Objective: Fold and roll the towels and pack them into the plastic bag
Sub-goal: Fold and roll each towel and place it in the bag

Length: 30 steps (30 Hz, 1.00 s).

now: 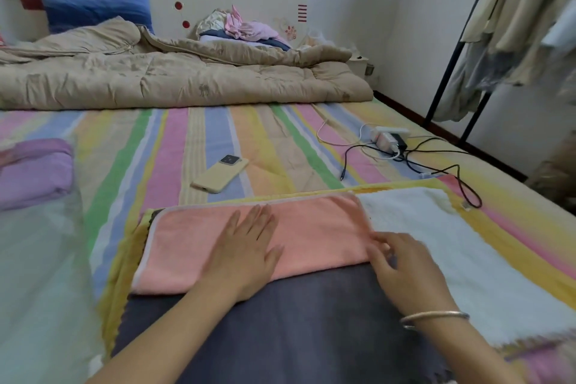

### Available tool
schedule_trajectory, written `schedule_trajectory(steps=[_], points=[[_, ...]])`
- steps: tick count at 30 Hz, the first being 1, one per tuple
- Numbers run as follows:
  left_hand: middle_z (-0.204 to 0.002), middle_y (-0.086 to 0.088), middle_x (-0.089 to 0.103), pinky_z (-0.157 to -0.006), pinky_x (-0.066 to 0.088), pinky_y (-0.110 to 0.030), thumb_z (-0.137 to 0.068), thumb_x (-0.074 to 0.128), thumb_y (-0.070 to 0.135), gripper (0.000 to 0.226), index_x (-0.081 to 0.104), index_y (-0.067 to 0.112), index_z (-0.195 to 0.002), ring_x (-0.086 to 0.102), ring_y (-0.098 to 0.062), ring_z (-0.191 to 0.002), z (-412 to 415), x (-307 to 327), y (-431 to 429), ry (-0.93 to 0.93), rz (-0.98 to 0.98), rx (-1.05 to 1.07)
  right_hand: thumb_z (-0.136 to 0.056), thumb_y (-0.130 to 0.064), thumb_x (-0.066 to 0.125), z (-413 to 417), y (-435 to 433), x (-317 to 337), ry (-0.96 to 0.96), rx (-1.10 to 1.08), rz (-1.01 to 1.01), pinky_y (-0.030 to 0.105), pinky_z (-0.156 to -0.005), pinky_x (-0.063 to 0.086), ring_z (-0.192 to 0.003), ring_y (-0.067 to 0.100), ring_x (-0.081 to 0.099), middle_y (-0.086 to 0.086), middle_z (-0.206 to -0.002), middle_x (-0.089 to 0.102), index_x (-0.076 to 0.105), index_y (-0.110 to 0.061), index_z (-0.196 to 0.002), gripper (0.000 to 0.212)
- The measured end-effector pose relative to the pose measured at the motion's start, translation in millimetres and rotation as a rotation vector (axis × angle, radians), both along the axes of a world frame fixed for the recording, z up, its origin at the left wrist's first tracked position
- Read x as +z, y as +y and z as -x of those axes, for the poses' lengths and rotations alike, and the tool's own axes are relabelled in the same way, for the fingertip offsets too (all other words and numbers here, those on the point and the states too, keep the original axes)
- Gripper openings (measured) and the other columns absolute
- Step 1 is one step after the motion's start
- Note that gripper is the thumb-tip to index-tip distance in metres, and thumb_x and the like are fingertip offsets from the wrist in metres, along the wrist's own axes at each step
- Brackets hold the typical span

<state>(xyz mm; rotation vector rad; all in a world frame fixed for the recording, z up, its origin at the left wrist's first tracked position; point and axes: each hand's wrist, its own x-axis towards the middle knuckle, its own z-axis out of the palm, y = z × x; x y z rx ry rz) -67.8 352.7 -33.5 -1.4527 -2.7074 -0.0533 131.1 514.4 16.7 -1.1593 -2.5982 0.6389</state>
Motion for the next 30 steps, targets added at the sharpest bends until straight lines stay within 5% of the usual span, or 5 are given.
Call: schedule_trajectory(steps=[4, 10, 18, 25, 30], points=[[-0.162, 0.005, -0.012, -0.116, -0.012, -0.039, -0.075, -0.02, 0.057, 0.088, -0.004, 0.022, -0.154, -0.014, -0.011, -0.148, -0.8, -1.8, -1.1, -0.012, -0.008, 0.006, -0.097, -0.034, 0.05, 7.9, -23.4, 11.1, 0.352, -0.123, 0.831, 0.041, -0.06, 0.058, -0.071, 0.03, 0.07, 0.01, -0.1, 0.064, 0.043, -0.027, -0.124, 0.029], [-0.162, 0.003, -0.009, -0.12, -0.009, -0.04, -0.076, -0.018, 0.056, 0.088, -0.001, 0.021, -0.155, -0.011, -0.012, -0.149, -1.3, -4.6, -0.3, 0.008, -0.04, 0.01, -0.094, -0.007, 0.052, 13.9, -17.6, -2.9, 0.841, -0.291, 1.361, 0.045, -0.094, 0.049, -0.115, 0.032, 0.057, 0.018, -0.132, 0.052, 0.039, -0.017, -0.141, 0.05], [-0.125, 0.014, 0.063, -0.105, 0.035, -0.018, -0.095, 0.044, 0.022, 0.032, 0.067, 0.027, -0.117, 0.052, -0.002, -0.121, -3.4, 10.7, -21.1, -0.388, -0.76, 0.125, -0.089, -0.017, 0.045, 44.7, -41.0, -1.4, 0.633, -0.257, 0.601, 0.043, -0.106, 0.039, -0.124, 0.021, 0.048, -0.002, -0.143, 0.044, 0.046, -0.021, -0.138, 0.049], [-0.093, -0.014, 0.075, -0.06, 0.059, -0.031, -0.097, 0.045, 0.01, 0.023, 0.067, 0.003, -0.098, 0.073, -0.024, -0.08, 30.7, 54.9, -77.7, -1.344, -1.115, 0.672, -0.075, -0.026, 0.035, 90.4, -120.0, 10.8, 0.248, 0.302, -0.139, 0.032, -0.113, 0.022, -0.127, 0.02, 0.048, 0.001, -0.135, 0.054, 0.051, -0.012, -0.136, 0.064], [-0.085, -0.014, 0.075, -0.051, 0.057, -0.025, -0.1, 0.043, 0.024, 0.032, 0.068, 0.005, -0.1, 0.072, -0.021, -0.068, 51.9, 63.2, -110.1, -1.433, -0.978, 0.716, -0.065, -0.038, 0.036, 116.3, -192.5, -12.4, 0.133, 0.594, -0.3, 0.041, -0.098, 0.048, -0.113, 0.013, 0.062, -0.008, -0.123, 0.064, 0.063, -0.021, -0.124, 0.067]])
